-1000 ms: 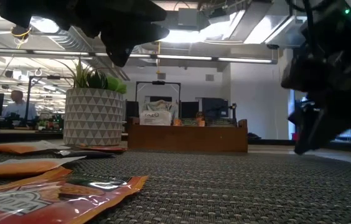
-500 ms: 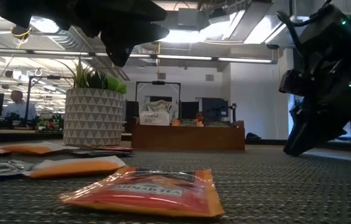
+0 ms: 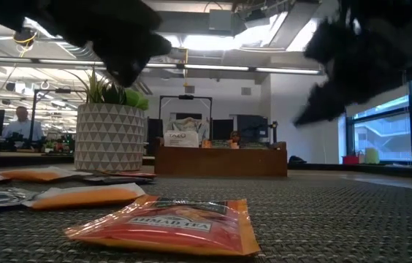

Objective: Pick & Place Tea
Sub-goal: Put the orange tea bag into the middle section of the wooden organizer

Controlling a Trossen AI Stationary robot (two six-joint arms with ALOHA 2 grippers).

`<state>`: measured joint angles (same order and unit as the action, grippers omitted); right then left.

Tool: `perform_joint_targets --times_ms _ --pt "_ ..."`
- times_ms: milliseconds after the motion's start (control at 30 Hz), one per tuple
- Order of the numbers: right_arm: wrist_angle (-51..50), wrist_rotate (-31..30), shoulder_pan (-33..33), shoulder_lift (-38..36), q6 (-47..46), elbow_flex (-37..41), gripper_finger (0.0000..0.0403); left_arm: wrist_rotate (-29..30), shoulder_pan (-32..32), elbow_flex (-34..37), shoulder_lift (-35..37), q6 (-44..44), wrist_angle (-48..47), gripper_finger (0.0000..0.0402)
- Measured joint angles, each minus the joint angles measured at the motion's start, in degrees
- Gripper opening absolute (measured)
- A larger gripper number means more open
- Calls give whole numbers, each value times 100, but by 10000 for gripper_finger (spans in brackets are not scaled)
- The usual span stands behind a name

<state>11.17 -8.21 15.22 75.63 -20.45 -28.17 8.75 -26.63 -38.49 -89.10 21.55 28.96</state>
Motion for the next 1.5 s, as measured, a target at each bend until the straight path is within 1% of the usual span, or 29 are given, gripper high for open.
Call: perform_joint_targets --times_ms 167,300,400,500,600,733,867,967,1067,1200,1300,1400,1500 --pt "273 55 85 0 -4 -217 174 274 -497 -371 -125 188 -349 125" --pt "310 43 188 40 -24 -349 174 466 -762 -928 -568 258 -835 125" --pt "735 54 337 181 -26 -398 174 462 -856 -1434 -1001 353 -1330 125" --pt "1333 189 498 431 -39 -401 174 424 -916 -1884 -1422 478 -1801 125" --pt "1897 277 672 774 -269 -401 174 292 -975 -2175 -1784 495 -1892 125" --pt "2599 297 833 1303 -594 -405 174 128 -990 -2299 -2117 774 -1901 125" --pt "2677 300 972 1796 -628 -746 174 89 -1004 -2299 -2339 1076 -1944 125" --pt "2468 426 1064 2254 -405 -1224 174 30 -1014 -2296 -2494 1127 -1960 125" --pt "1648 446 1096 2716 -383 -1850 174 12 -1010 -2296 -2601 1264 -1979 125" --pt "375 470 1081 3231 -865 -2667 174 31 -1010 -2301 -2616 1278 -1979 125" --pt "-336 534 1087 3519 -1263 -3158 174 46 -1010 -2301 -2619 1278 -1983 125" --pt "-716 751 1075 3694 -1692 -3496 174 51 -1010 -2299 -2619 1276 -1992 125" --pt "-762 900 1051 3793 -1988 -3615 174 56 -1006 -2299 -2619 1233 -2004 125"
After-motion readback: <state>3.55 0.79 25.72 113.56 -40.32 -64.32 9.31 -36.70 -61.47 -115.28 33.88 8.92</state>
